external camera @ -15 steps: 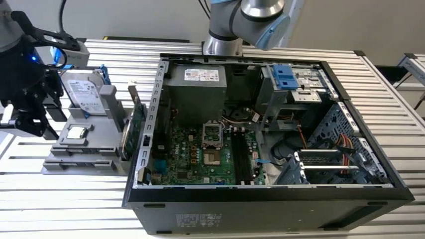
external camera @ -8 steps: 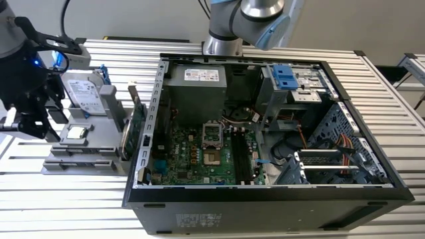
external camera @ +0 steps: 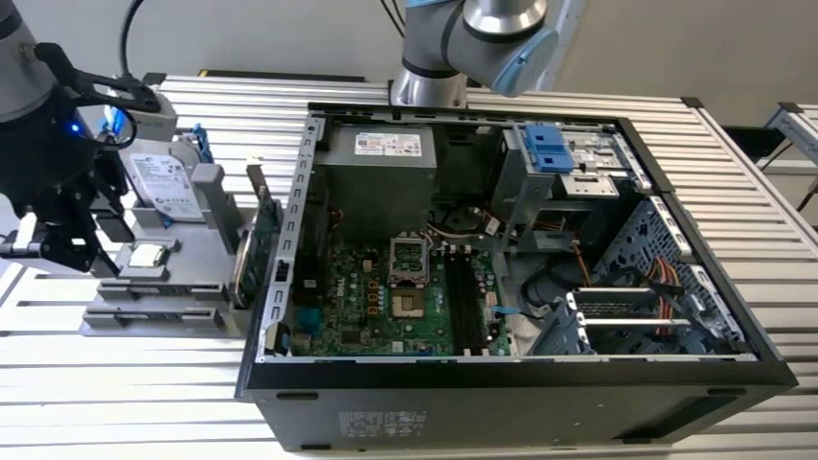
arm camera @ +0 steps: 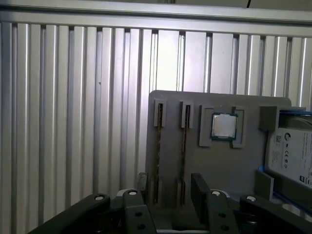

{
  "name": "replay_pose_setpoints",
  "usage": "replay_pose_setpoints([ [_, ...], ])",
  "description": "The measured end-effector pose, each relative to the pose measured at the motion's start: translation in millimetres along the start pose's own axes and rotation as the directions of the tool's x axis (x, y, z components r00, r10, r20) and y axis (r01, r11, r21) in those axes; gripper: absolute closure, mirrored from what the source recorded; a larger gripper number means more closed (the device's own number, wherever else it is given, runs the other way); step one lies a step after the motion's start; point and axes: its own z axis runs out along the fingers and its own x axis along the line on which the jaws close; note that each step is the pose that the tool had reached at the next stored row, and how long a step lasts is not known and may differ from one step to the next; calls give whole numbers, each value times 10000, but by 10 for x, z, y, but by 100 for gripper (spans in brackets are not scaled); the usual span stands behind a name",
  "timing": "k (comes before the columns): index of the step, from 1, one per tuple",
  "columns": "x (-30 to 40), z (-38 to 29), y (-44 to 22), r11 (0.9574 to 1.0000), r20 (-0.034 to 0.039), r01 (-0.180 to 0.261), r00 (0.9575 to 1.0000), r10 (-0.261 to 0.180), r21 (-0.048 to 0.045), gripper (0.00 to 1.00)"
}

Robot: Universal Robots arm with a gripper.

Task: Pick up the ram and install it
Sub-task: 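Pick up the ram and move it above insertion slot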

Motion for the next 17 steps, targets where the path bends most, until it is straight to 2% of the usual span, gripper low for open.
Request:
replay_pose_setpoints([
  [17, 3, 149, -3, 9999, 4, -141, 9999, 141, 4, 0],
])
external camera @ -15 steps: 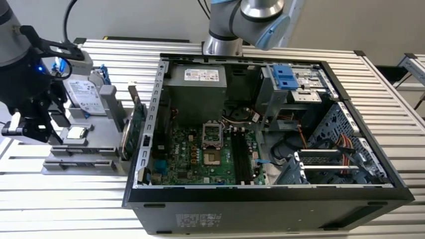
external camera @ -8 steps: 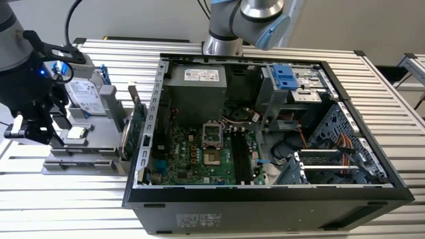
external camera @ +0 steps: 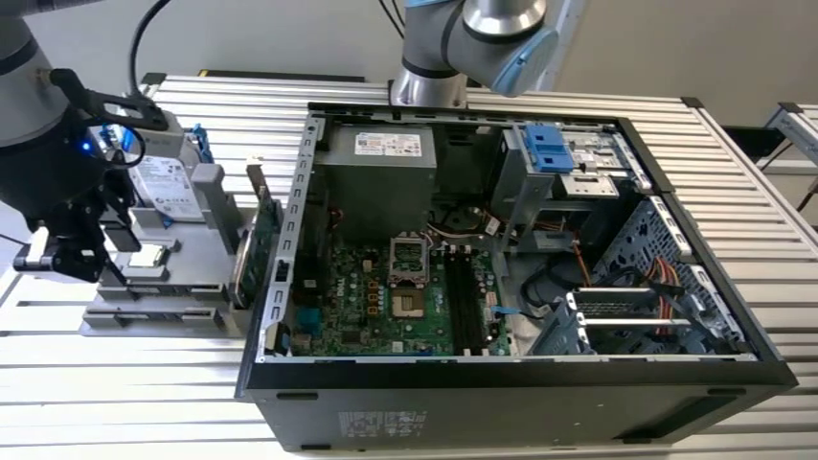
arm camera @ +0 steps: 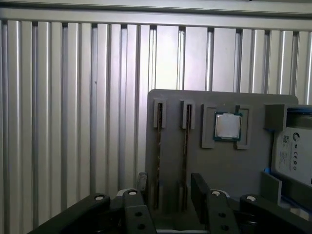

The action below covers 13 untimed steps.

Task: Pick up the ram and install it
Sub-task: 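Pick up the ram and move it above insertion slot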

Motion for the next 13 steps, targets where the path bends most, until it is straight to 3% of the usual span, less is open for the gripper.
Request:
replay_pose_setpoints([
  [13, 8, 113, -2, 10000, 0, -31, 10000, 31, 0, 0],
])
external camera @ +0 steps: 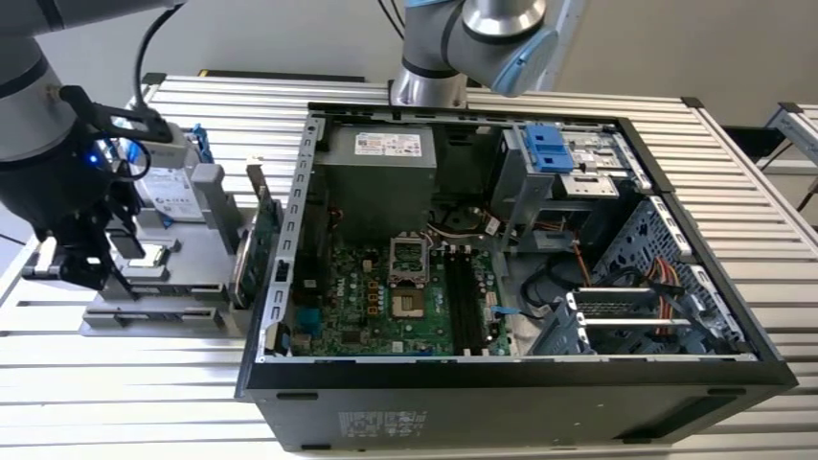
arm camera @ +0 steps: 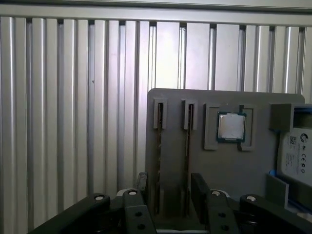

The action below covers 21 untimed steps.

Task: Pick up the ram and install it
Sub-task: 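Pick up the ram and move it above insertion slot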

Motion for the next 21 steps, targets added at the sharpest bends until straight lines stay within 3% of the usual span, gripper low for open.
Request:
replay_pose_setpoints([
  [21, 45, 167, -3, 10000, 1, -49, 10000, 49, 1, 0],
])
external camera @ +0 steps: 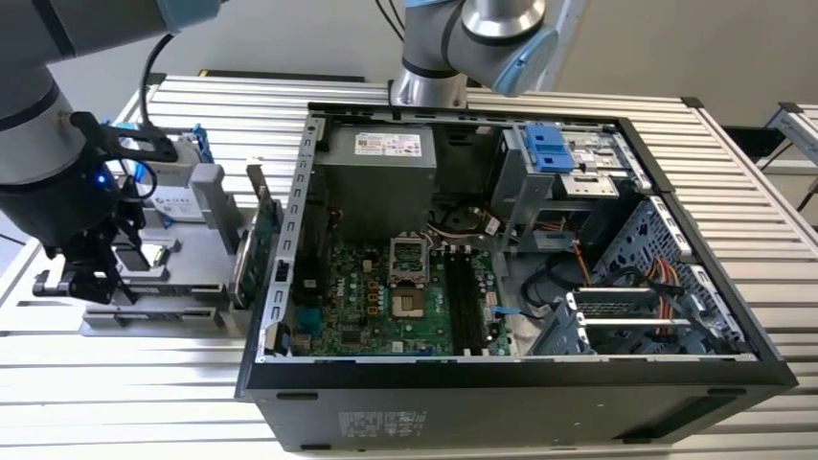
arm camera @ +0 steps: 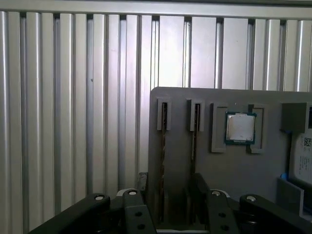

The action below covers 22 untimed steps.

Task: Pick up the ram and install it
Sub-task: 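Pick up the ram and move it above insertion slot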

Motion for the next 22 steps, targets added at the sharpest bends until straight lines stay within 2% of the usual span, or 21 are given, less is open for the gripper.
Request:
replay_pose_setpoints([
  [9, 1, 83, -1, 9998, 3, -182, 9998, 182, 3, 0],
  [22, 4, 228, -4, 9998, 3, -186, 9998, 186, 3, 0],
])
